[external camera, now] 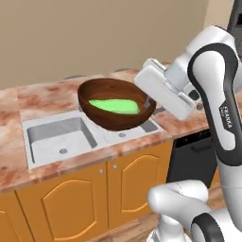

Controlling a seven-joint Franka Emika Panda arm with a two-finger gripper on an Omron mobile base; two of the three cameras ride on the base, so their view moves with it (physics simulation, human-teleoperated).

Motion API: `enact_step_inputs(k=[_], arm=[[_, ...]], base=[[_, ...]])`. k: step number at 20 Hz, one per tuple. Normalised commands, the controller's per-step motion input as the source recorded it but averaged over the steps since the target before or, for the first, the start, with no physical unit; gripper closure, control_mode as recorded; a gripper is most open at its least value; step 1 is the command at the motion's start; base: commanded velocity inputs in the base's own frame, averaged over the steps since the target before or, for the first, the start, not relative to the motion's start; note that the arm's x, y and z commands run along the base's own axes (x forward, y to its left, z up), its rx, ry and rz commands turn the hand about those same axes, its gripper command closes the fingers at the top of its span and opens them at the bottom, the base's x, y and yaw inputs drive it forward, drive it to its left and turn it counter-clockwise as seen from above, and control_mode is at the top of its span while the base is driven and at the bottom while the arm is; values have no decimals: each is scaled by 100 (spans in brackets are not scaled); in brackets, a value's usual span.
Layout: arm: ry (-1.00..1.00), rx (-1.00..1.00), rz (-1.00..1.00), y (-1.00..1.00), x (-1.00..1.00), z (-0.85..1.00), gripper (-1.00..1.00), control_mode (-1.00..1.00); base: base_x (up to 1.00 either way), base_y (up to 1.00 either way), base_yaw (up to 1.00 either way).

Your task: Pick the corn from the sink and place it in the bowl. Then pick the bowl and place it in the microwave. Then close the microwave door and press the start button.

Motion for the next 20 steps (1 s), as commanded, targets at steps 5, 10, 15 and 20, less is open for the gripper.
enact_step_inputs(k=[5, 10, 15, 20], arm=[[0, 0, 0, 0, 0, 0, 100, 100], [0, 0, 0, 0, 0, 0, 100, 100], [0, 0, 0, 0, 0, 0, 100, 100], [0, 0, 0, 0, 0, 0, 100, 100]], base=[[-34, -16, -69], [-42, -13, -71], [-21, -23, -74], [-3, -53, -71]])
